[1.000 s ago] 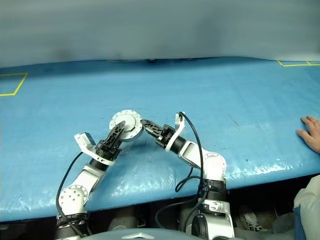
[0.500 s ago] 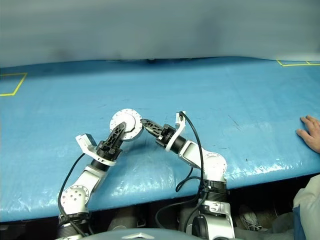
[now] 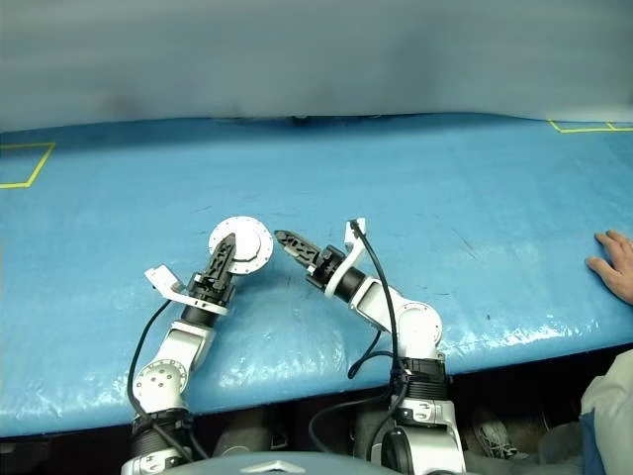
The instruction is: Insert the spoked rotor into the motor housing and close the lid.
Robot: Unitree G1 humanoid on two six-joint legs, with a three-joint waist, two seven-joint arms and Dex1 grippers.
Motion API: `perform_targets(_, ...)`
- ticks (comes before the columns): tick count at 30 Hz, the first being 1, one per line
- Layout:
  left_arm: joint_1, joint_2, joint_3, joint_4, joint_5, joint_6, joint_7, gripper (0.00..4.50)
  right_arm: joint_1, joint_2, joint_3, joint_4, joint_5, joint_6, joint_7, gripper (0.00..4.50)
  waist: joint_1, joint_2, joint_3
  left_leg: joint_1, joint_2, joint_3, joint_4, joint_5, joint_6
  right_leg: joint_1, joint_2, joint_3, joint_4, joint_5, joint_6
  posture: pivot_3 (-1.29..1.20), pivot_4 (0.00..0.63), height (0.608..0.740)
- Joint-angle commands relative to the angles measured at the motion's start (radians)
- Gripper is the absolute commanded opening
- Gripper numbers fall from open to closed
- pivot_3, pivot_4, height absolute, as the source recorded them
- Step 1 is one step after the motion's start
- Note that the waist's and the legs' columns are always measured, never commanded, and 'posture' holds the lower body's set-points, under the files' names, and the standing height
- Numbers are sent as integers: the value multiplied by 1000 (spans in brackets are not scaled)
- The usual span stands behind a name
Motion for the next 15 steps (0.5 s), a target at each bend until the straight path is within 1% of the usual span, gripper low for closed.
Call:
perform_targets(1,-78,-32,41,4,28,-111,55,2769,-10,-8,-12,-32,0,-37,15,3711,2,-1,0,0,0,0,0,0,0,0,0,0,0,0,0,0,150,740)
perform_targets(4,-144,-48,90,64,37,-192,128,2769,2,-17,-12,-41,-3,-45,17,3711,5,-2,1,-1,0,0,0,0,0,0,0,0,0,0,0,0,150,740)
perform_targets(9,-270,-28,155,196,57,-273,208,2769,26,-17,-5,-57,-5,-52,15,3711,9,-3,1,-2,-1,-1,1,0,0,0,0,-1,0,1,0,0,150,740)
perform_targets(10,-304,-18,170,236,55,-279,225,2769,31,-14,-5,-62,-5,-57,13,3711,9,-3,1,-2,-1,-1,1,0,0,0,0,-1,-1,1,1,0,150,740)
perform_targets(15,-415,50,162,383,117,-247,221,2769,58,-12,5,-81,-13,-63,11,3711,8,-4,2,-3,-1,-2,2,0,1,0,0,-2,-1,1,2,0,150,740)
